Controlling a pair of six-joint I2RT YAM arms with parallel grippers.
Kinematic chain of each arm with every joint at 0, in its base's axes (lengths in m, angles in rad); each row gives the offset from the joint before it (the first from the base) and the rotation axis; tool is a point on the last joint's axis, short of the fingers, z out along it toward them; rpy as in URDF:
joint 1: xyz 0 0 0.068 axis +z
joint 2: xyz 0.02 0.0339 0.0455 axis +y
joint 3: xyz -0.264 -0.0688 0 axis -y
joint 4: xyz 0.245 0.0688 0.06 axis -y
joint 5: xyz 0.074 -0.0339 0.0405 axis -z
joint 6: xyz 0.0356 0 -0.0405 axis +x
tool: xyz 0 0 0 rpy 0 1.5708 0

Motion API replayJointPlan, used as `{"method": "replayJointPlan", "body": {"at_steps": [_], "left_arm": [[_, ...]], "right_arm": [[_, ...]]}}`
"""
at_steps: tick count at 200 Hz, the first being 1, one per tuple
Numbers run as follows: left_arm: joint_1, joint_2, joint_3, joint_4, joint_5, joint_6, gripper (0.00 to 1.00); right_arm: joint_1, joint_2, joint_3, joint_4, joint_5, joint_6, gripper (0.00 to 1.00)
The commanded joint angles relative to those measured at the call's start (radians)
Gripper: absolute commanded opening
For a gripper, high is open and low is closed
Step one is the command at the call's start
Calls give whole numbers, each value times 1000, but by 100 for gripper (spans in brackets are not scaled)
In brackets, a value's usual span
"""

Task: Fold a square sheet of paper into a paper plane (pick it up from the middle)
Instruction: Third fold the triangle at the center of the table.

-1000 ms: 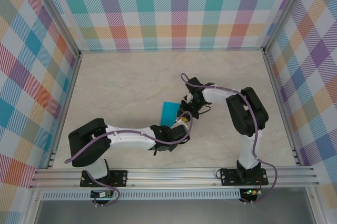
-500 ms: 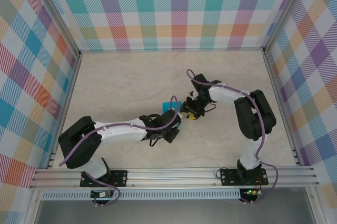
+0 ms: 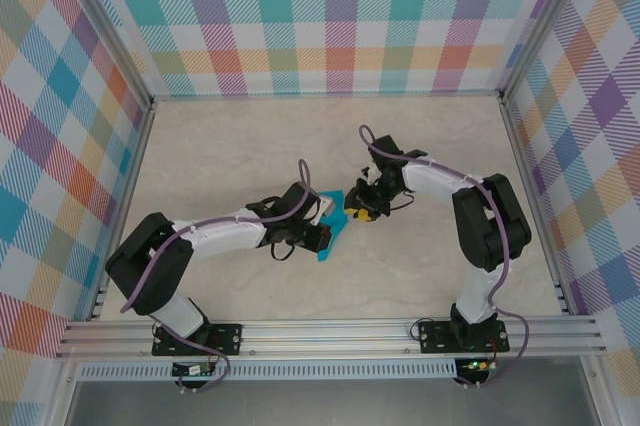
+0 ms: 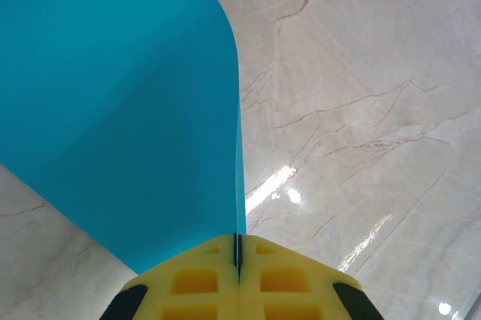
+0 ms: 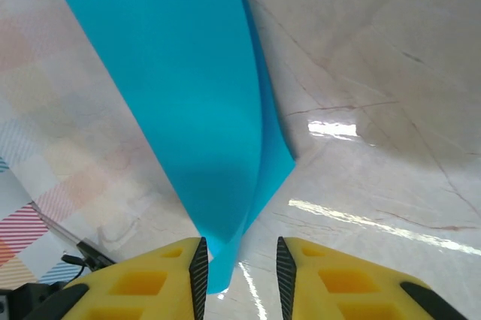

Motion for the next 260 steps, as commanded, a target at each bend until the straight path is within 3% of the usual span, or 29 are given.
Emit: {"method": "replayJointPlan", "body": {"at_steps": [1,69,132,178,260], "left_arm": [[24,5,-14,26,71,-7,0],[60,65,48,-48,51,28,0],[75,83,68,-62,53,39,0],[79,93,74,-71,53,42,1],[91,119,118,-140,12,66,1]], "right_arm": [[5,-17,-10,10,-21,-12,34],[21,30,52,-17,-9,-28,33],[28,165,184,-60,-18,-49,17],[28,267,273,-89,-24,-90,16],[30,347,342,-181,86,-158,15]]}}
